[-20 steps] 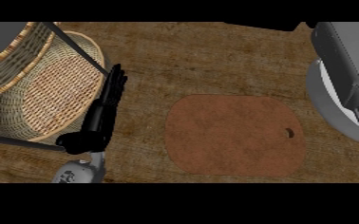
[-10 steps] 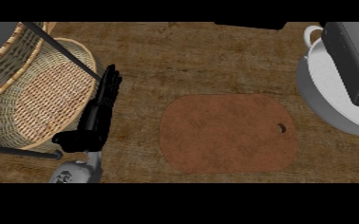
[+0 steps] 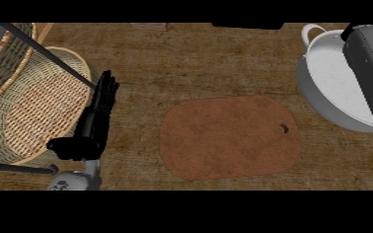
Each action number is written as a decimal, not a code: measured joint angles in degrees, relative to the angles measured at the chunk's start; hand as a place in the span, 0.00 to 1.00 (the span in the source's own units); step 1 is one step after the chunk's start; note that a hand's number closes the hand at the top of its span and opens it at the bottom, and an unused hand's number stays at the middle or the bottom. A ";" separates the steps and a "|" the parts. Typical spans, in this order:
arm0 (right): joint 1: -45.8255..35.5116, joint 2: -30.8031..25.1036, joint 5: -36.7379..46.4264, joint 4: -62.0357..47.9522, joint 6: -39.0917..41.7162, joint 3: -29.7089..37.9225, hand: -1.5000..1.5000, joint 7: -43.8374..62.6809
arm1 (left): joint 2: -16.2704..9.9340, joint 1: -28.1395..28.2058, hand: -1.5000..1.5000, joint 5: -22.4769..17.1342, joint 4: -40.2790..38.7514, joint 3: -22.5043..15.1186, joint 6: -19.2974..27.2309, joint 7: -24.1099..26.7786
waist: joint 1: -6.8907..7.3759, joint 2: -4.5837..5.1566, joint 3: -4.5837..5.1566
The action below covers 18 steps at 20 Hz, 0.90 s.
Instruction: Pick the pear from the cutting board and place it in the pot
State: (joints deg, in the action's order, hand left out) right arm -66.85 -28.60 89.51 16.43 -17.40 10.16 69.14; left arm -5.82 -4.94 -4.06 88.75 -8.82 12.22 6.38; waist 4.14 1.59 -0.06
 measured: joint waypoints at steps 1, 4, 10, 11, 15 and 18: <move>0.64 0.23 -0.07 0.01 -0.57 0.57 1.00 -0.12 | 0.01 0.55 0.50 -0.14 0.06 -0.05 -0.19 0.17 | -0.19 -0.09 -0.01; 2.60 0.56 -0.91 -0.16 -2.41 2.70 1.00 -1.07 | 0.33 0.73 0.50 0.19 -0.19 0.07 0.33 0.40 | -0.84 -0.25 -0.03; 7.19 -0.43 -4.92 -1.36 -6.78 8.65 1.00 -4.35 | 0.44 1.87 0.50 0.49 -0.35 0.07 0.28 1.46 | -1.36 -0.32 -0.08; 7.69 -0.74 -5.58 -1.49 -7.25 9.58 1.00 -4.63 | 0.39 2.07 0.50 0.49 -0.21 0.08 0.25 1.39 | -1.49 -0.40 -0.08; 10.82 -0.20 -8.46 -2.56 -9.41 13.54 1.00 -5.05 | 0.51 1.85 0.50 0.81 0.38 0.12 0.68 0.80 | -1.72 -0.46 -0.10; 12.69 -0.25 -10.89 -3.60 -10.17 16.88 0.00 -4.46 | 0.04 2.95 0.50 0.75 0.83 0.26 0.23 1.45 | -1.61 -0.48 -0.10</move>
State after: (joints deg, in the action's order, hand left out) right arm -54.16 -28.85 78.62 12.83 -27.57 27.04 64.68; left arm -5.77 -2.00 -3.31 89.58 -8.56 12.44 7.83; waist 2.53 1.11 -0.16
